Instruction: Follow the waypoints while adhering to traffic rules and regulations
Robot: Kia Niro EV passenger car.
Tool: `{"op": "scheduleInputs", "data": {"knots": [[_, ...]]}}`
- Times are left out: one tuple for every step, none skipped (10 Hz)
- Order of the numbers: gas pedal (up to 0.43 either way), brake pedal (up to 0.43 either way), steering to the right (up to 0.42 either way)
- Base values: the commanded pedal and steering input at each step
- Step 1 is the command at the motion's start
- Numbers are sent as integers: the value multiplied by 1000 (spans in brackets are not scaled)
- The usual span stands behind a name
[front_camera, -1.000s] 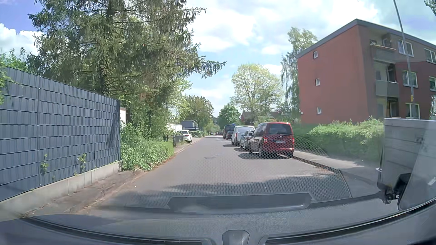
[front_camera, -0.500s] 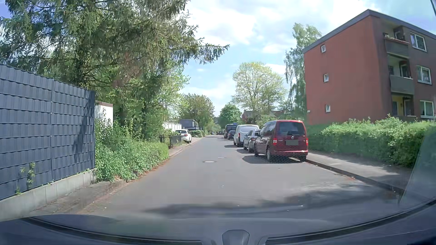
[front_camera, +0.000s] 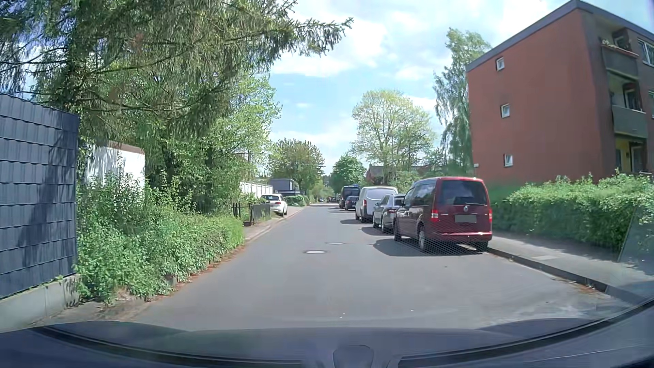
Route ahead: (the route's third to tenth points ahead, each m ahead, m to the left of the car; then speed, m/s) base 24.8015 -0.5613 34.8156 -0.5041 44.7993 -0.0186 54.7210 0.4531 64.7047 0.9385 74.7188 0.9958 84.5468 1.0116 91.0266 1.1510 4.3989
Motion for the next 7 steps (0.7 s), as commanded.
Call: {"op": "scheduleInputs", "data": {"knots": [[59, 0, -4], [59, 0, -3], [59, 0, -2], [59, 0, -1], [59, 0, -2], [59, 0, -2], [59, 0, -2]]}}
